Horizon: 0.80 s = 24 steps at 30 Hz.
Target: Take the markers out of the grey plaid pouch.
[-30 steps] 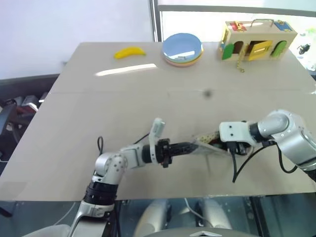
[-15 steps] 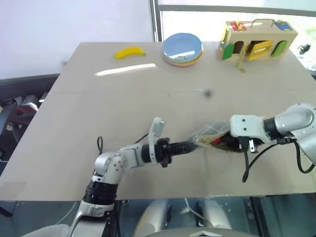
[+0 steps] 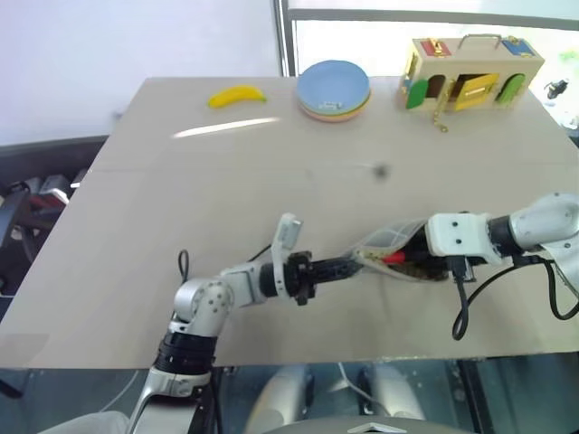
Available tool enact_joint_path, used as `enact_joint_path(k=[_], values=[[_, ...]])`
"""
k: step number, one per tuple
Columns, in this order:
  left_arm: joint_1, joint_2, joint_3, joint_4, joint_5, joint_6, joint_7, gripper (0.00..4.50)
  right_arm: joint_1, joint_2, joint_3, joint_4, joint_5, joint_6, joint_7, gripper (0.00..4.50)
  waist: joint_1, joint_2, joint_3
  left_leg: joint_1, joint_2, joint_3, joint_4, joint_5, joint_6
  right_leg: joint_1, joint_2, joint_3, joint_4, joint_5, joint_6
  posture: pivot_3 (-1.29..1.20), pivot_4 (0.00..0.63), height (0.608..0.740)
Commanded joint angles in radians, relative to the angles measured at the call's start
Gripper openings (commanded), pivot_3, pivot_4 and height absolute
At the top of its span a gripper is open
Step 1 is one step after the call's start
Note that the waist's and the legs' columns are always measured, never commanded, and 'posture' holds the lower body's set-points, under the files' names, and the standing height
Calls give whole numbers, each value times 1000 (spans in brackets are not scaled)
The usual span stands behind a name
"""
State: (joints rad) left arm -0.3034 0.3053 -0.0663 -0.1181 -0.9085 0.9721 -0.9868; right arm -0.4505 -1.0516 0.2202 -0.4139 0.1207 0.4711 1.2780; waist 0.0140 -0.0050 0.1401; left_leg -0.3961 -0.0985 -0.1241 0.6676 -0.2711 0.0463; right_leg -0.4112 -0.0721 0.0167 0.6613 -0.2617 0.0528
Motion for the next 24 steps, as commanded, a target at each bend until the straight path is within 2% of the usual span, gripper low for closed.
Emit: enact_joint_path(k=[1, 18, 20, 23, 24], values=[[-7, -10, 12, -10, -16, -12, 1, 0, -3, -15, -37, -17, 25, -5, 13, 842, 0, 0, 0, 0, 0, 0, 0, 0, 0, 0, 0, 0, 0, 0, 0, 0, 150, 740], [-5, -12, 28, -15, -23, 2, 11, 0, 35, -30, -14, -12, 12, 12, 20, 842, 0, 0, 0, 0, 0, 0, 0, 0, 0, 0, 0, 0, 0, 0, 0, 0, 150, 740], [-5, -11, 30, -16, -25, 5, 12, 0, 42, -37, -13, -19, 15, 24, 25, 1859, 0, 0, 0, 0, 0, 0, 0, 0, 0, 0, 0, 0, 0, 0, 0, 0, 150, 740], [-2, -11, 30, -18, -26, 6, 13, 0, 47, -26, -12, -17, -1, 16, -3, 3128, 0, 0, 0, 0, 0, 0, 0, 0, 0, 0, 0, 0, 0, 0, 0, 0, 150, 740], [-1, -11, 30, -18, -27, 6, 13, 0, 47, -22, -10, -15, -8, 12, -11, 3128, 0, 0, 0, 0, 0, 0, 0, 0, 0, 0, 0, 0, 0, 0, 0, 0, 150, 740]])
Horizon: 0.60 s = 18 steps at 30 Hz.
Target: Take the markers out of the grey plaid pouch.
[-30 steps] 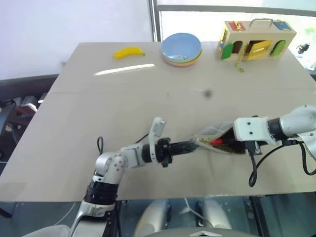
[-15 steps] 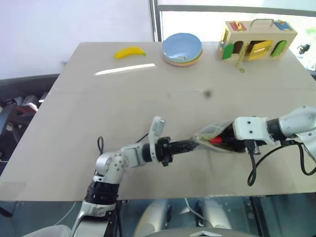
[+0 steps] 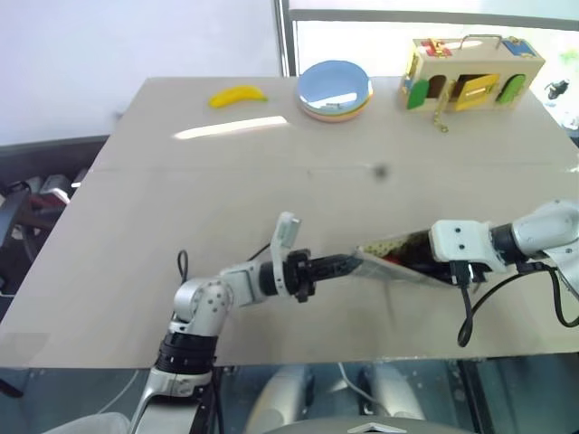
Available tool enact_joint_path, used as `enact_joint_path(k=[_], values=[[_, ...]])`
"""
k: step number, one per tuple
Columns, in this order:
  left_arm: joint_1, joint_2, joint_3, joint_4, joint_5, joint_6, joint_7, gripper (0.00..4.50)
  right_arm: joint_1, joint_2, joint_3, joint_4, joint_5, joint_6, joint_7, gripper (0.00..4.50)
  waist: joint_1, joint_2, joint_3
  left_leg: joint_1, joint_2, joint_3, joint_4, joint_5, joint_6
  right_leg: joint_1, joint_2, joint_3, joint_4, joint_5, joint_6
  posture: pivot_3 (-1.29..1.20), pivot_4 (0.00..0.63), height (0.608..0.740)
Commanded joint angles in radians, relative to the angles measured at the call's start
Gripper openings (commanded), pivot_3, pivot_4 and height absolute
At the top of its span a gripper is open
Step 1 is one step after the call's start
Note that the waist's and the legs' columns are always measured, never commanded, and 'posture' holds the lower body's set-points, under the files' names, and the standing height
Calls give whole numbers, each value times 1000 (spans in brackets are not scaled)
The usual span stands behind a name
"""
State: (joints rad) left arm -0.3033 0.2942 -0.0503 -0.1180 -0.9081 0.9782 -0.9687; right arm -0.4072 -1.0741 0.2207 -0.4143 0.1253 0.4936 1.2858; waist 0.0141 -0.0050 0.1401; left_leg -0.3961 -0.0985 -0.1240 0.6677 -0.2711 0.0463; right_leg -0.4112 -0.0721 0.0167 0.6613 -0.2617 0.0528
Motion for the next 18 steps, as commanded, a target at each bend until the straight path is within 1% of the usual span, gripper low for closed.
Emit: enact_joint_path(k=[1, 8, 11, 14, 18], values=[[-1, 0, 13, -19, -27, 0, -4, 0, 4, -1, -7, -14, -14, -10, -19, 3128, 0, 0, 0, 0, 0, 0, 0, 0, 0, 0, 0, 0, 0, 0, 0, 0, 150, 740], [4, 1, 10, -17, -21, -6, -8, 0, 11, 0, 9, -16, -20, -9, -18, 3128, 0, 0, 0, 0, 0, 0, 0, 0, 0, 0, 0, 0, 0, 0, 0, 0, 150, 740], [4, 1, 12, -17, -24, -3, -8, 0, 16, 13, 40, -13, -45, -13, -31, 3128, 0, 0, 0, 0, 0, 0, 0, 0, 0, 0, 0, 0, 0, 0, 0, 0, 150, 740], [3, 2, 13, -5, -24, -5, -16, 0, -12, 24, 117, 17, -120, -22, -29, 3128, -1, 0, 0, 0, 0, 0, 0, 0, 0, 0, 0, 0, 0, 0, 0, 0, 150, 740], [-6, 8, 6, 31, -5, -19, -37, 0, -84, 73, 215, 97, -223, -24, -34, 3128, -4, 0, 0, 1, 0, 0, 0, 0, 0, 0, 0, 0, 1, 0, 0, 0, 150, 740]])
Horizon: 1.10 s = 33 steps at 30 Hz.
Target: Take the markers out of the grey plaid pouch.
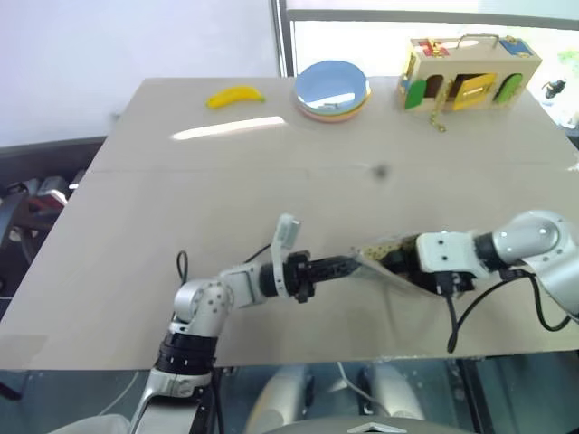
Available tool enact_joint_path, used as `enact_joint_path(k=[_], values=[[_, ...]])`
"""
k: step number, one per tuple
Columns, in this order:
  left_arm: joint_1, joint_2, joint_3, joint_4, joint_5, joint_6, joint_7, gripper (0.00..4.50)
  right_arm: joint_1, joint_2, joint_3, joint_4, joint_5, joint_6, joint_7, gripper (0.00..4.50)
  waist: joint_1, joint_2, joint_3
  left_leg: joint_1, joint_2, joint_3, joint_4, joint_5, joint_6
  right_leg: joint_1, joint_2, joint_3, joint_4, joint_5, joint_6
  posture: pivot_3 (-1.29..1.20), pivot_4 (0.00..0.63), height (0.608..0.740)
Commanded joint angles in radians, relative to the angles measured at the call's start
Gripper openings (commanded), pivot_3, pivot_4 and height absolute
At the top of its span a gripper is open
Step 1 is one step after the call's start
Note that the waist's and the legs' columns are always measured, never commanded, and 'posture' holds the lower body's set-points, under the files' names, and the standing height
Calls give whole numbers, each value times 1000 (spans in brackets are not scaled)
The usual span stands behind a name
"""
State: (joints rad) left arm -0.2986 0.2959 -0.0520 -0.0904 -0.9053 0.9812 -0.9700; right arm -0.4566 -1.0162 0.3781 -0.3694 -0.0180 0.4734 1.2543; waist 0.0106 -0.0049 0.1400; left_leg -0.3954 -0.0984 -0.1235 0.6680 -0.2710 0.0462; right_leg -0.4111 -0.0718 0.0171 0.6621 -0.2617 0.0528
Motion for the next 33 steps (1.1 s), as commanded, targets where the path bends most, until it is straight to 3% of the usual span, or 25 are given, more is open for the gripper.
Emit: enact_joint_path(k=[1, 20, 25, 27, 33], values=[[-12, 8, 6, 11, -4, -24, -40, 0, -47, 21, 74, 69, -100, -6, 2, 3128, 0, 0, 0, 0, 0, 0, 0, 0, 0, 0, 0, 0, 0, 0, 0, 0, 150, 740], [5, 17, -5, 56, 35, -51, -63, 0, -54, 89, 186, 159, -257, -149, 95, 3128, -5, -5, -4, 16, 0, 0, -1, 0, 0, 14, 0, 0, -1, 0, 0, 0, 150, 740], [5, 10, -8, 64, 45, -60, -67, 0, -56, 108, 191, 212, -294, -187, 101, 959, -8, -9, -6, 17, 1, 0, -1, 0, 0, 16, 0, 0, -1, 0, 0, 0, 150, 740], [6, 8, -8, 66, 46, -62, -68, 0, -52, 111, 189, 225, -304, -198, 101, 350, -10, -11, -8, 17, 1, 0, -1, 0, 0, 16, 1, 0, -1, 0, 0, 0, 150, 740], [6, 7, -7, 68, 48, -65, -69, 0, -42, 122, 172, 230, -310, -208, 92, 347, -10, -16, -11, 17, 1, 0, -1, -1, 0, 17, 0, 0, -1, 0, 0, 0, 150, 740]])
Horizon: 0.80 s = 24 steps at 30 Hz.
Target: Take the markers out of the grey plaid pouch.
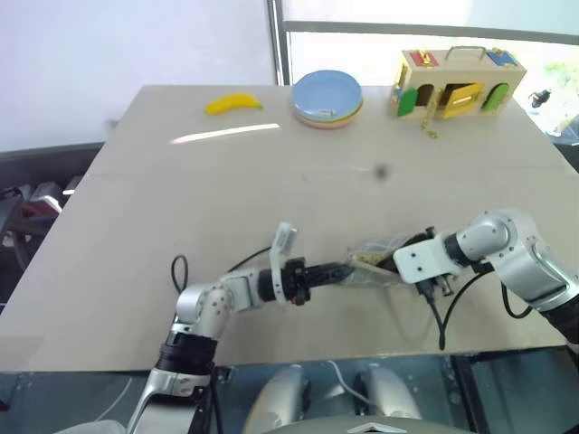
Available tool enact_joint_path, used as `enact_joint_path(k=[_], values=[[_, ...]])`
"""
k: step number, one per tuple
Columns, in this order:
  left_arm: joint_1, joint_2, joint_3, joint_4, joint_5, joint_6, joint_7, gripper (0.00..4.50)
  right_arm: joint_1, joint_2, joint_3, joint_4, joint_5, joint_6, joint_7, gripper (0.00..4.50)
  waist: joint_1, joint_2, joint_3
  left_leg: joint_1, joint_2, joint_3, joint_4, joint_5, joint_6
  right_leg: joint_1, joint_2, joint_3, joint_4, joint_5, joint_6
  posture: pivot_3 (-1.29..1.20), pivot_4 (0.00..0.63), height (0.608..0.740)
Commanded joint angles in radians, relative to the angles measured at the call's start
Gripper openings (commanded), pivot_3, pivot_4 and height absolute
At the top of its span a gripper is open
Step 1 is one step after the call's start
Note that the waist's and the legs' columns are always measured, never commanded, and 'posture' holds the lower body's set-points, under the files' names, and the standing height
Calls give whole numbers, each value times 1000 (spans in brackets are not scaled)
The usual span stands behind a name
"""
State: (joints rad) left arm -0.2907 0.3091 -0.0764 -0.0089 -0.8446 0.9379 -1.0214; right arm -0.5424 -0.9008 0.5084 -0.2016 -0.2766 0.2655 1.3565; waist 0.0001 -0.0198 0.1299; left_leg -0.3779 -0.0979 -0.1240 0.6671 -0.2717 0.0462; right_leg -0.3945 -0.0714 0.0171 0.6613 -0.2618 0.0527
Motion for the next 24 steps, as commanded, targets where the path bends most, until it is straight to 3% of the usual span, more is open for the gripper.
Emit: enact_joint_path(k=[1, 14, 24], values=[[-2, -7, 17, -15, -13, -21, -17, 0, 49, 14, 27, 53, -37, 7, -19, 347, 0, -1, -1, 0, 0, 0, 0, 0, 0, 0, 0, 0, 0, 0, 0, 0, 150, 740], [11, 24, 5, -40, 16, -76, -40, 0, 92, 69, -317, -209, 322, 313, -42, 347, 8, 9, 7, -6, 0, -1, -2, 0, 0, -7, -1, 0, -1, 0, 0, 0, 150, 740], [-12, 42, 12, -4, 35, -107, -54, 0, 138, 52, -470, -350, 531, 312, -76, 347, 13, 11, 8, -15, -1, -2, -2, 0, 0, -14, -1, -1, -3, 0, 0, 0, 150, 740]])
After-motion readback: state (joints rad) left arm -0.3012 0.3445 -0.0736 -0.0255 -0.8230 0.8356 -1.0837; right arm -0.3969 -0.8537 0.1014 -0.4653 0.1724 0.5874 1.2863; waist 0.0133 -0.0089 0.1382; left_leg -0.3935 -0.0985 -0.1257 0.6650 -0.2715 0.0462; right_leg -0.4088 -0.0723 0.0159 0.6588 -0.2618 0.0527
